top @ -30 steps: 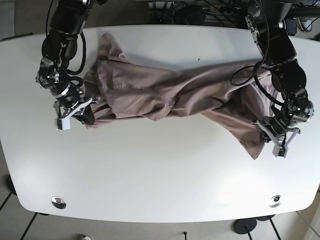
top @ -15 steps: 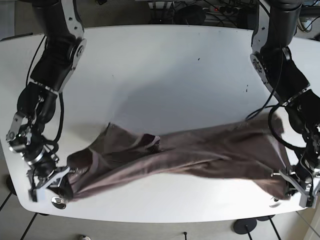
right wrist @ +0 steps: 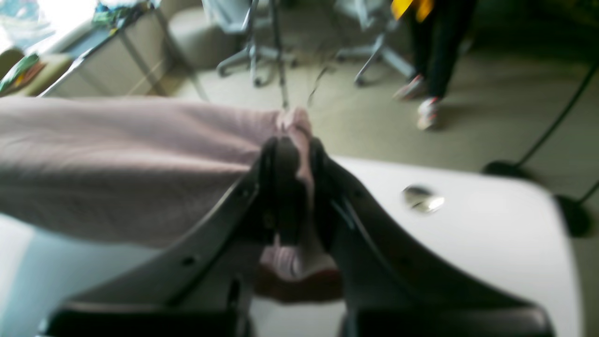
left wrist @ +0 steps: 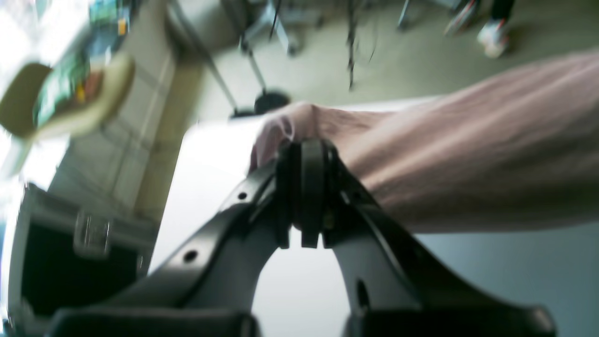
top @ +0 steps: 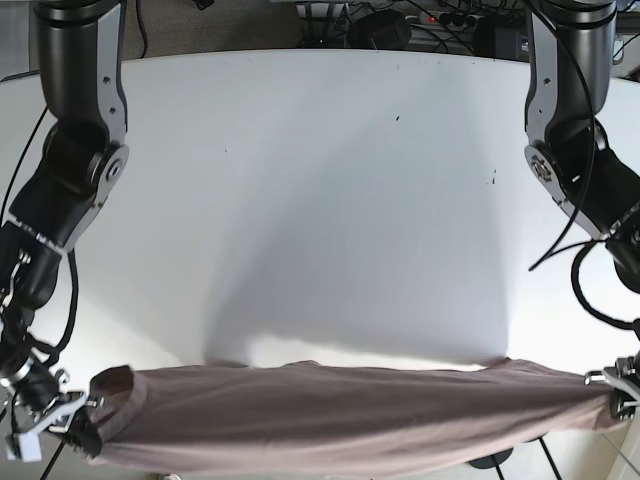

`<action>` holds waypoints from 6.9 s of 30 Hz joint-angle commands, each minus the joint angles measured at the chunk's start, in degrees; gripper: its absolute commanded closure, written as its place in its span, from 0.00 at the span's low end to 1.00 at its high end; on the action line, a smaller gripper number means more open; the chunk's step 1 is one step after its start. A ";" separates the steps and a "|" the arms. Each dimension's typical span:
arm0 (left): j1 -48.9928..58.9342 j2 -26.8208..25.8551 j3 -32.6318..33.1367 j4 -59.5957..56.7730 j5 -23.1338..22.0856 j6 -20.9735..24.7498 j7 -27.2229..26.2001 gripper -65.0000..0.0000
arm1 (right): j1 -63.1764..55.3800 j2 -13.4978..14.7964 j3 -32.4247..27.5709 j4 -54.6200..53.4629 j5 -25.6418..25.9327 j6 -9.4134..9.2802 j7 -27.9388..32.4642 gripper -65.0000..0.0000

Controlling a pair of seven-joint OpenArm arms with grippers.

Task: Fold the T-shirt properly
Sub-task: 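Lift the shirt edge with both grippers and drag it across the table, then hold the shirt edge with both grippers and adjust it flat, then release and regrasp the shirt's opposite edge with both grippers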

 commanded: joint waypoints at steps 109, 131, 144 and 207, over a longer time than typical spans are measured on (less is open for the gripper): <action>48.04 5.28 -21.64 7.33 -0.83 -6.94 -11.65 1.00 | -82.04 -8.61 10.90 29.29 17.26 8.69 -0.21 0.97; 49.62 -5.36 -17.07 -7.52 -0.74 -6.94 -11.47 0.41 | -78.88 -8.52 10.72 25.59 10.76 8.69 -0.21 0.97; 53.14 0.71 -20.85 10.15 -0.39 -6.94 -11.30 0.41 | -78.88 -6.59 11.25 28.32 10.85 8.69 -0.21 0.45; 41.09 9.94 -10.47 9.18 2.16 -6.94 -13.94 0.51 | -22.53 -8.52 1.84 -6.06 -13.24 8.69 5.77 0.24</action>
